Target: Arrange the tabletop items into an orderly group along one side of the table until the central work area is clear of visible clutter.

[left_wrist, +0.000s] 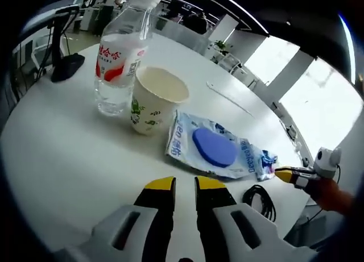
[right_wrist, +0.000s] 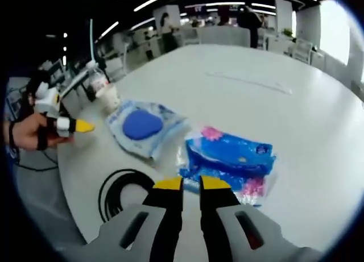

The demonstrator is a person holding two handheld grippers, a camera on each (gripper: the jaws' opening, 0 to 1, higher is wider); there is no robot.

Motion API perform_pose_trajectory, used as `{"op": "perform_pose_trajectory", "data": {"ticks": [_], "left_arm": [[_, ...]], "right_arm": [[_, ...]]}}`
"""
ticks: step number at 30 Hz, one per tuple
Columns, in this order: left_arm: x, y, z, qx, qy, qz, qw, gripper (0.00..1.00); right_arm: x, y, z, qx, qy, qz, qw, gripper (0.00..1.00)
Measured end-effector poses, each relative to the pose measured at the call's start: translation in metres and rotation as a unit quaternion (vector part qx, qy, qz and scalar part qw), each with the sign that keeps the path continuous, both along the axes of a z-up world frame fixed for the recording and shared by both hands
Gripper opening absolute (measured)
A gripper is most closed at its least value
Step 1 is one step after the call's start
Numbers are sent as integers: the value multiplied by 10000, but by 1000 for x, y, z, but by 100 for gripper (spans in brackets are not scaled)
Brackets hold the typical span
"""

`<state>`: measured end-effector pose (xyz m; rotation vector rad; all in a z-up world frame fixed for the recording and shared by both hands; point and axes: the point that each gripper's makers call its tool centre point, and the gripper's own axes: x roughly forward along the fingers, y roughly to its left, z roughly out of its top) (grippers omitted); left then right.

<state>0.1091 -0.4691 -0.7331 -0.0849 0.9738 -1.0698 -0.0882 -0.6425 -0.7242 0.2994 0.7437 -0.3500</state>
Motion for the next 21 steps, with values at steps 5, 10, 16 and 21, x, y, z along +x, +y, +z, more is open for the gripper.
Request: {"op": "perform_pose_trajectory", "data": {"ticks": [5,10,16,21], "left_arm": [[-16,2,-4,48,-6,-168,9998,10],[-34,2,-4,77,-63,-421,9991,11],[-53,-12,-3,34,-117,-725,9973,11],[-74,-37,-1,-63,-85,-994,9950,11]], "right_arm": [[-29,-23,-2,-100,114,-498,9986,9],[-53,-45,-6,-123,190,-969,9950,9],[-60,-59,-10,-106,215,-1193,9926,10],[-57,-65,-14,-38,185,-1259,9919,10]]}}
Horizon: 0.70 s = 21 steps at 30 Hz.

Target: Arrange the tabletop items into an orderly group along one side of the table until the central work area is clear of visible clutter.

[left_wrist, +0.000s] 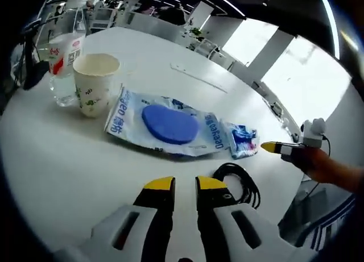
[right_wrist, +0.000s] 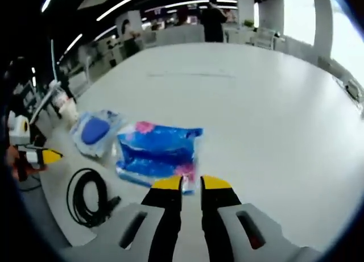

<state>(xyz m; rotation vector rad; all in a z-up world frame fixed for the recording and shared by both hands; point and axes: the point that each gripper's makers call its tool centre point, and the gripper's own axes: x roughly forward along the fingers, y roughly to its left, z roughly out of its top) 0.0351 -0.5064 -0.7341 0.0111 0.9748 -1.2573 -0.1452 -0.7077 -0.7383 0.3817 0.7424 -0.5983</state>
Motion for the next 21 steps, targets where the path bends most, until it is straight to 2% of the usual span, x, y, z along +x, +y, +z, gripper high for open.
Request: {"op": "perform_pose_trajectory", "data": {"ticks": [16,21], "left_arm": [[-56,-78,11,-271,25,-772,9966,12],[-67,-104,9,-313,90,-842,9959,12]], "right_arm": [[6,-7,-5,190,-80,-94,9997,8],[6,-8,-6,237,-97,-90,9996,8]]}}
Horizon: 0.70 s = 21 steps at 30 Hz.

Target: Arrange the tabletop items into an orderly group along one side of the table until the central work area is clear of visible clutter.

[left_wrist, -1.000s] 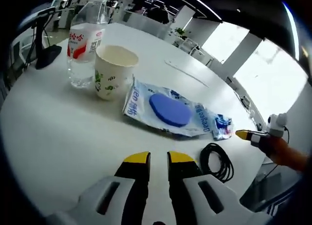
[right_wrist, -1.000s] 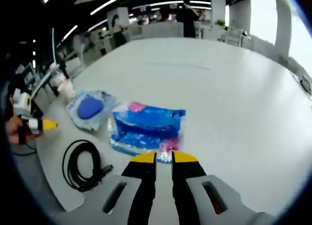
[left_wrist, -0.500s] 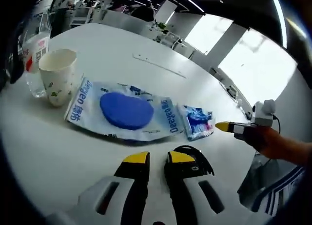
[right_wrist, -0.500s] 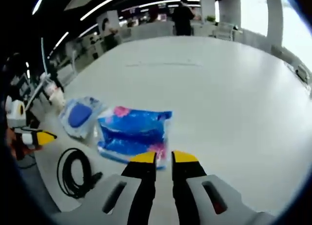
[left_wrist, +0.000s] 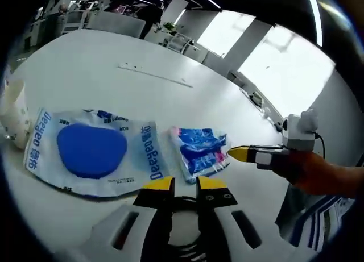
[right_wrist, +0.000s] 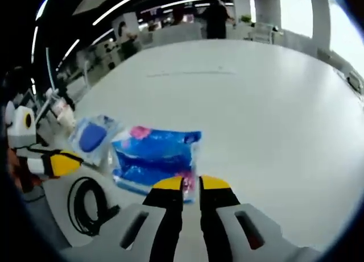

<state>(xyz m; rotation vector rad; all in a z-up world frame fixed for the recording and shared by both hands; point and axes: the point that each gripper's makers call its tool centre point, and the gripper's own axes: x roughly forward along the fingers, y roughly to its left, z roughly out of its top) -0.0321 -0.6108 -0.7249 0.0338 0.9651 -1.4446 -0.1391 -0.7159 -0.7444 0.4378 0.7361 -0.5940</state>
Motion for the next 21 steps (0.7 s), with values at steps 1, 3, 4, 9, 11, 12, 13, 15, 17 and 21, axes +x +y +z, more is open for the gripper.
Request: {"op": "perform_pose_trajectory", "data": {"ticks": [1,3,4,9,11,12,13,15,17,21], "left_arm": [[-7,-6,2,-65,25,-121,9999,13],[-10,-12,1,-31,-115,-268,9996,12],[-8,-16,-3,68,-226,-325,9992,11],[-8,-24,-12,216,-200,-259,9992,10],[-10,-25,-14,268,-217,-277,9990,9],[-10,-25,-17,314,-245,-290,9988,7],[-10,-26,-18,339,-235,-288,9987,6],[-10,-27,-19,360,-198,-263,9988,4],[-10,-31,-19,364,-171,-234,9989,3],[-10,-35,-19,399,-172,-194,9989,0]], "right_arm": [[-1,0,0,4,3,-3,10000,8],[-3,-1,0,10,6,-7,10000,8],[-5,-2,0,9,11,-2,10000,8],[-12,-3,-1,42,18,-22,10000,8],[-14,-3,-1,54,12,-23,10000,8],[-14,-3,-2,62,4,-24,10000,8],[-14,-3,-2,71,-1,-21,10000,8],[-14,-4,-2,73,4,-11,10000,8],[-13,-5,-3,100,-11,12,9999,8],[-9,-6,-4,120,-8,110,9999,6]]}}
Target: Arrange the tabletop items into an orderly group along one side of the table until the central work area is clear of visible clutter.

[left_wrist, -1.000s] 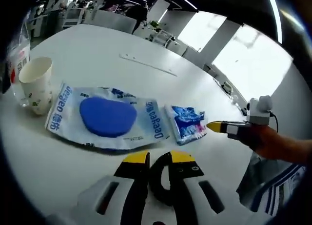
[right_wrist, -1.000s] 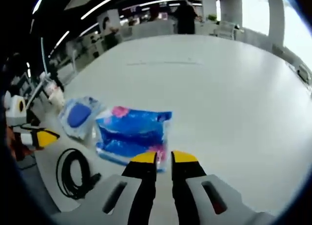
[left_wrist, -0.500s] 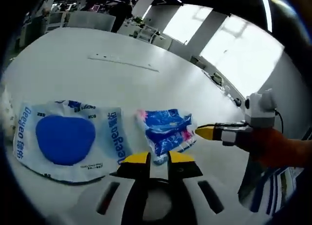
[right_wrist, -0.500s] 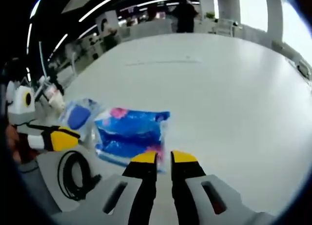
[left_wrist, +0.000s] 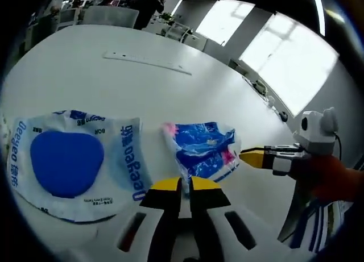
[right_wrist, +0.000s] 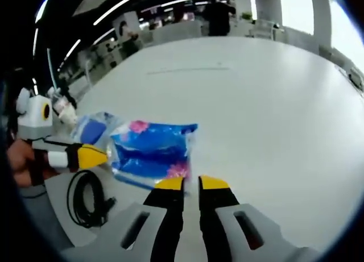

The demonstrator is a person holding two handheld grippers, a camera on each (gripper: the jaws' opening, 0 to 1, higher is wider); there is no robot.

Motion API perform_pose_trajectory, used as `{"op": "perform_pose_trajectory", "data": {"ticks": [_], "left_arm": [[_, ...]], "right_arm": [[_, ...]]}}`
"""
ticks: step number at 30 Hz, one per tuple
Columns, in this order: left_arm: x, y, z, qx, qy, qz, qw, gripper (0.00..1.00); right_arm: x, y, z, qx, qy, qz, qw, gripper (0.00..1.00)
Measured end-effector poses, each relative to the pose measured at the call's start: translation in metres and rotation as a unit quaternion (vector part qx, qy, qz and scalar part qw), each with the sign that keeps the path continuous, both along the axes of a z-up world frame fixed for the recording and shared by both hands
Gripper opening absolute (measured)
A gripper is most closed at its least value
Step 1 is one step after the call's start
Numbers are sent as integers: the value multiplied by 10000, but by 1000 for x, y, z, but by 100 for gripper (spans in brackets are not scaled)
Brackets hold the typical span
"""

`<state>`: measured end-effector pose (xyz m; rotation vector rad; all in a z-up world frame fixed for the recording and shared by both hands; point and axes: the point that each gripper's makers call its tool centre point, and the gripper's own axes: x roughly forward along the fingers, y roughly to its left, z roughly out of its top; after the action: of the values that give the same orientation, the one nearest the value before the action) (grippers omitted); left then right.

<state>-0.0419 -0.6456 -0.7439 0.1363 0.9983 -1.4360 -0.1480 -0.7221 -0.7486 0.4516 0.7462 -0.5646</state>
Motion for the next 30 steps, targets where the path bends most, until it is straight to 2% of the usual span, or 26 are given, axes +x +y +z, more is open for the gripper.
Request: {"op": "perform_pose_trajectory", "data": {"ticks": [2,11,17,22,30], "left_arm": [[1,-1,-1,20,-4,32,10000,0],[2,1,5,-9,-52,114,9999,0],[8,-1,14,-127,12,354,9993,0],[15,2,14,-78,-55,483,9988,1],[19,6,15,-26,-98,462,9989,10]], "right_arm": [[3,1,0,21,-60,43,10000,3],[9,1,-2,0,-74,99,9999,3],[13,3,-2,8,-105,110,9999,3],[16,8,-2,22,-129,142,9998,2],[18,11,-3,13,-129,170,9998,2]]}}
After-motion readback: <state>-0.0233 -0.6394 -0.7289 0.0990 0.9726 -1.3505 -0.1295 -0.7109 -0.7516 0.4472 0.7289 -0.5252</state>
